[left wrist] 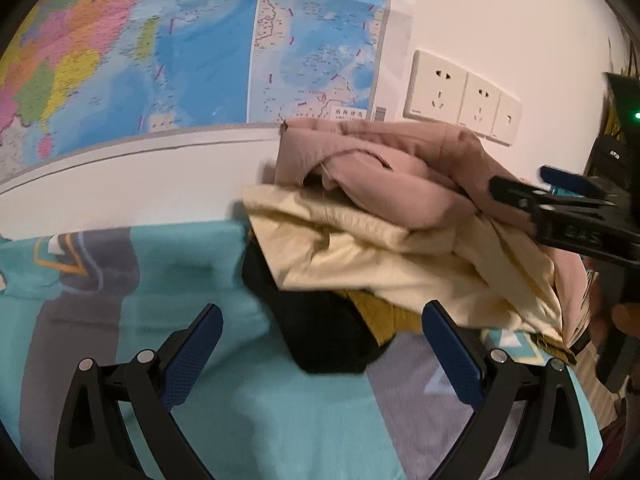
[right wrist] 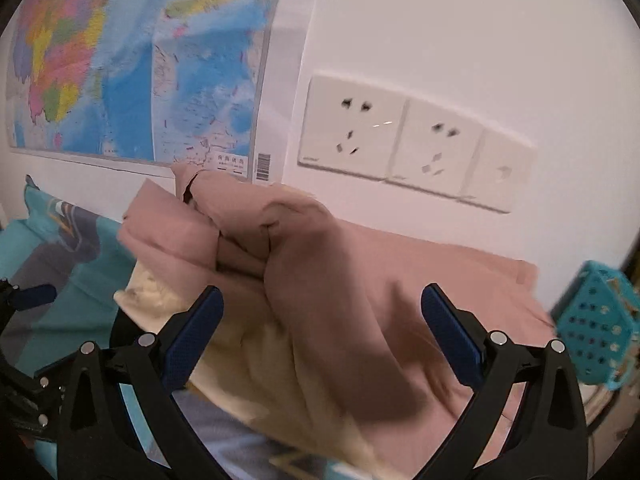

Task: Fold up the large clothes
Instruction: 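Grasp the pink jacket collar with the right tool and lift it, then grasp the pink jacket collar with the left tool while the right tool holds it up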

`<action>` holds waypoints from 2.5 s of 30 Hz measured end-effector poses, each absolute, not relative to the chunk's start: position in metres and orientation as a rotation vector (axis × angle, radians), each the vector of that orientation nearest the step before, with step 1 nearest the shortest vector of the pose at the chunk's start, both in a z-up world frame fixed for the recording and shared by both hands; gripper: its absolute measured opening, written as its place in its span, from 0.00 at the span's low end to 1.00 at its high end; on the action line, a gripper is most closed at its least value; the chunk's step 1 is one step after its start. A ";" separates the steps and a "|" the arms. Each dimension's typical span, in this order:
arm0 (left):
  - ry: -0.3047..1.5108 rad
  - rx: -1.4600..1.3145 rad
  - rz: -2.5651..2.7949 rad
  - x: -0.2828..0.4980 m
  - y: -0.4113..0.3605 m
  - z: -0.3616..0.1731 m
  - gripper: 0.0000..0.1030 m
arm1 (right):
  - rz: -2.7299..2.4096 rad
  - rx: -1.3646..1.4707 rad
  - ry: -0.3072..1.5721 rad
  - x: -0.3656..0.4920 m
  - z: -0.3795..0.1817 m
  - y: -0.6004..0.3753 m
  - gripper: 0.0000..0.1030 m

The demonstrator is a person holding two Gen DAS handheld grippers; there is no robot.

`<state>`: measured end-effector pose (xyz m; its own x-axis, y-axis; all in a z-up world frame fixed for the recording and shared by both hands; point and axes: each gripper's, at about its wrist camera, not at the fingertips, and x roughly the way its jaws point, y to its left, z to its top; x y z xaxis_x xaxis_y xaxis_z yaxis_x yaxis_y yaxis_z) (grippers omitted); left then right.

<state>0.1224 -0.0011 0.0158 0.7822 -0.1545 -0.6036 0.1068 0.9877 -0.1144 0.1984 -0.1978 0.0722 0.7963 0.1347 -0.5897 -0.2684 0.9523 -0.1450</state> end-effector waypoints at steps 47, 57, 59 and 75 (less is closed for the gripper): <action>0.506 -0.060 -0.372 0.211 -0.024 0.027 0.93 | 0.403 -0.085 0.349 0.170 0.236 -0.268 0.10; 0.380 -0.098 -0.586 0.196 -0.032 0.097 0.09 | 0.385 -0.031 0.214 0.100 0.307 -0.304 0.08; 0.327 -0.113 -0.616 0.182 -0.029 0.129 0.09 | 0.395 -0.014 0.157 0.074 0.335 -0.312 0.08; -0.024 0.018 -0.526 -0.037 0.049 0.279 0.09 | 0.563 0.011 -0.042 -0.126 0.419 -0.316 0.08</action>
<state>-0.0371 0.0485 0.2788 0.8646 -0.5021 0.0188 0.5017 0.8647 0.0232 -0.1263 -0.3160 0.4187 0.8450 0.5331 0.0429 -0.5336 0.8458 -0.0008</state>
